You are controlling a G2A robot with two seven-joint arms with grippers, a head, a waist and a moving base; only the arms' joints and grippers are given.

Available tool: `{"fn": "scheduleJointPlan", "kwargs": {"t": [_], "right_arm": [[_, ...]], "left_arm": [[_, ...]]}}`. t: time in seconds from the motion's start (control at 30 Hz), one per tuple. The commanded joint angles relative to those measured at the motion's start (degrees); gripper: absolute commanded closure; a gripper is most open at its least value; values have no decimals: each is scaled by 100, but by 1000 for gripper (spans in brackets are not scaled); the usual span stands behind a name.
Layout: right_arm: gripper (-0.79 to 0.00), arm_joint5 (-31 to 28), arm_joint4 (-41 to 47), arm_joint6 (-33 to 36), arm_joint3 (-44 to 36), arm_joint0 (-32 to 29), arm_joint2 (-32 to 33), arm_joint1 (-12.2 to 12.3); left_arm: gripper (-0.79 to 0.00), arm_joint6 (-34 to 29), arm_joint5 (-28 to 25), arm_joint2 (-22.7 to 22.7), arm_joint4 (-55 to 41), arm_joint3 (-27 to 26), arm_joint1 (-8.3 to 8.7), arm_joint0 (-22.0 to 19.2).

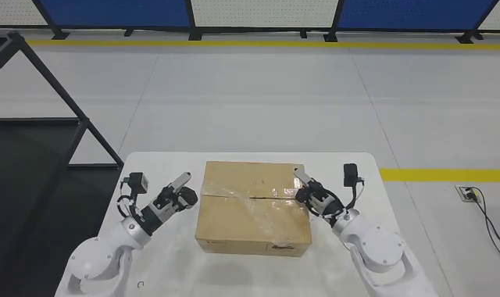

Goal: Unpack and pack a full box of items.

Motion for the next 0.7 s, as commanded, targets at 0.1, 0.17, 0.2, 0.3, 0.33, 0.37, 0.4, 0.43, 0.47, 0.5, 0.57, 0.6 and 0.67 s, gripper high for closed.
{"fn": "scheduleJointPlan", "kwargs": {"t": [0.1,0.17,0.2,0.3,0.33,0.37,0.4,0.43,0.47,0.5,0.57,0.6,0.67], "right_arm": [[-785,-32,9,44,4,15,-32,-4],[-785,-43,0,73,-3,26,-45,-5],[-785,-39,-11,81,-7,33,-53,-5],[-785,-24,-33,92,-25,55,-78,-8],[-785,-20,-40,95,-30,60,-84,-8],[-785,-13,-41,95,-34,63,-87,-9],[-785,-8,-58,94,-43,65,-90,-9],[-785,-6,-76,100,-59,65,-94,-8],[-785,-9,-99,110,-77,57,-96,-6],[-785,-8,-132,123,-100,45,-95,-2],[-785,-3,-196,167,-158,12,-84,8],[-785,-6,-227,189,-195,-7,-70,14],[-785,-25,-257,256,-277,-58,-35,28]], "left_arm": [[-785,-161,264,61,-15,306,41,-313],[-785,-223,356,149,-13,437,49,-451],[-785,-238,375,197,23,506,54,-522],[-785,-274,422,361,87,738,59,-725],[-785,-277,422,411,94,810,60,-784],[-785,-297,417,461,100,870,61,-836],[-785,-290,401,498,98,922,61,-878],[-785,-301,387,539,83,960,61,-909],[-785,-303,368,571,84,990,63,-931],[-785,-315,346,600,78,1010,65,-948],[-785,-323,309,650,96,1040,72,-965],[-785,-326,297,669,105,1042,76,-967],[-785,-323,284,688,123,1058,87,-976]]}}
